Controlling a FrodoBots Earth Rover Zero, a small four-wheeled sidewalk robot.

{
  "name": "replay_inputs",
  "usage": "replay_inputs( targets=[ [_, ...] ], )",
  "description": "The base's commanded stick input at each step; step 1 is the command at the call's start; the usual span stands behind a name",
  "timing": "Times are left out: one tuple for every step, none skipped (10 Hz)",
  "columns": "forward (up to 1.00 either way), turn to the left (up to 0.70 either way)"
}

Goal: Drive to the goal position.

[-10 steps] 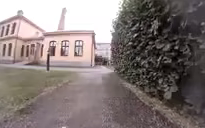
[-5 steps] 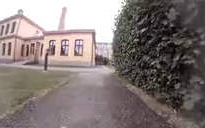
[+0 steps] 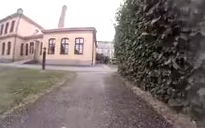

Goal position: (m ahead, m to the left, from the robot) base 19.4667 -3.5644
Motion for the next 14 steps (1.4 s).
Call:
replay_inputs(
  targets=[
    [0.7,0.0],
    [0.7,0.0],
    [0.7,0.0],
    [0.7,0.0],
    [0.7,0.0],
    [0.7,0.0],
    [0.7,0.0],
    [0.7,0.0],
    [0.7,0.0],
    [0.7,0.0],
    [0.7,0.0],
    [0.7,0.0],
    [0.7,0.0],
    [0.7,0.0]
  ],
)
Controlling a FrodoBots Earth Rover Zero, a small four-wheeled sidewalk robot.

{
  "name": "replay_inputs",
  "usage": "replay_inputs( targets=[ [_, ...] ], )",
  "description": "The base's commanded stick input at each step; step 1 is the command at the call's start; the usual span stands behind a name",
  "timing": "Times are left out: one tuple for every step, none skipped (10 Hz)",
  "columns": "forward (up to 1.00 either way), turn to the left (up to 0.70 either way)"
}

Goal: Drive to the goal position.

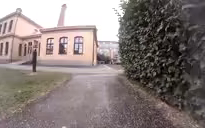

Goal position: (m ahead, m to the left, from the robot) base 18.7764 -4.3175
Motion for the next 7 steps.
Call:
replay_inputs(
  targets=[
    [0.7,0.0],
    [0.7,0.0],
    [0.7,0.0],
    [0.7,0.0],
    [0.7,0.0],
    [0.7,0.0],
    [0.7,0.0]
  ],
)
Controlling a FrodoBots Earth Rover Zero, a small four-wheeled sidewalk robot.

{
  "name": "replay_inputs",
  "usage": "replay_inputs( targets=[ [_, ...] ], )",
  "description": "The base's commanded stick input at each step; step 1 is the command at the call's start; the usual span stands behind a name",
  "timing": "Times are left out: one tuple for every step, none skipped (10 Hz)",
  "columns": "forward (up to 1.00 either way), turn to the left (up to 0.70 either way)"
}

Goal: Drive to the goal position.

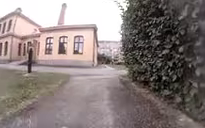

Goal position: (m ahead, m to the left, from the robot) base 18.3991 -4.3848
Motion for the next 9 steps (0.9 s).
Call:
replay_inputs(
  targets=[
    [0.7,0.0],
    [0.7,0.0],
    [0.7,0.0],
    [0.7,0.0],
    [0.7,0.0],
    [0.7,0.0],
    [0.7,0.0],
    [0.7,0.0],
    [0.7,0.0]
  ],
)
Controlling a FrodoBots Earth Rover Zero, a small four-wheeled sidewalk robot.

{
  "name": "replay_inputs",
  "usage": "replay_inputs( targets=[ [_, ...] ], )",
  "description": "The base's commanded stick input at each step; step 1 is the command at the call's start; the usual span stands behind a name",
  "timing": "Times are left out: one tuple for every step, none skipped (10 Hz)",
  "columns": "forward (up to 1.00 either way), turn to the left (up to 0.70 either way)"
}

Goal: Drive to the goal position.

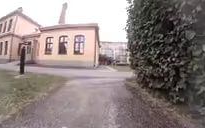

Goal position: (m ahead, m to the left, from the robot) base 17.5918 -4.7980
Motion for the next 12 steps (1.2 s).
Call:
replay_inputs(
  targets=[
    [0.7,0.0],
    [0.7,0.0],
    [0.7,0.0],
    [0.7,0.0],
    [0.7,0.0],
    [0.7,0.0],
    [0.7,0.0],
    [0.7,0.0],
    [0.7,0.0],
    [0.7,0.0],
    [0.7,0.0],
    [0.7,0.0]
  ],
)
